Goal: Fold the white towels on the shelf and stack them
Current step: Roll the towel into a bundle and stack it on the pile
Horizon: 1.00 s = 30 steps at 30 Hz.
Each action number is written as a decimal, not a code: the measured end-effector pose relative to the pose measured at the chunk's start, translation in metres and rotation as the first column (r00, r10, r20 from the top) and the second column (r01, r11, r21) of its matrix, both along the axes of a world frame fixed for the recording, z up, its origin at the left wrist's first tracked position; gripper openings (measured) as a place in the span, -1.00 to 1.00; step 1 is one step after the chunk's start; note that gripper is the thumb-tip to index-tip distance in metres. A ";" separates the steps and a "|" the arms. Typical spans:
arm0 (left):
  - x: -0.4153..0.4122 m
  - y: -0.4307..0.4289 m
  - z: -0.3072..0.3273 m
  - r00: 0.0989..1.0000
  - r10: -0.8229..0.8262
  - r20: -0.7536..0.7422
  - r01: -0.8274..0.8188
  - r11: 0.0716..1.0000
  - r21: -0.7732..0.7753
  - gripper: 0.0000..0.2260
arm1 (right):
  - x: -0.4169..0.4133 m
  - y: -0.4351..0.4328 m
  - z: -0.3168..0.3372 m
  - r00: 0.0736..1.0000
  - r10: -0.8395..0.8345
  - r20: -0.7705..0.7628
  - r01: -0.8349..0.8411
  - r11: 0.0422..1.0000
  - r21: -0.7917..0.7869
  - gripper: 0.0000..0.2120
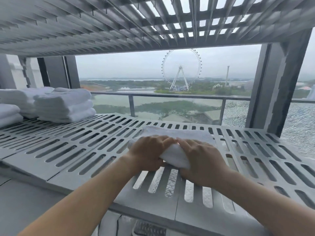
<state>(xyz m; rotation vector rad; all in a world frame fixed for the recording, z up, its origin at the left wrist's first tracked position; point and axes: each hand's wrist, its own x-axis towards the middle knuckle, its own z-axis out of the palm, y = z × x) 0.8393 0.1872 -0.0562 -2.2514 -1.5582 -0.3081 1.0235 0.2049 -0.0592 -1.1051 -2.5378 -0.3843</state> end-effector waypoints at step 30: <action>-0.075 -0.051 0.000 0.987 0.138 -0.084 -0.087 0.892 0.444 -0.44 | -0.059 -0.041 0.022 0.973 -0.157 -0.170 0.182 0.973 0.142 -0.58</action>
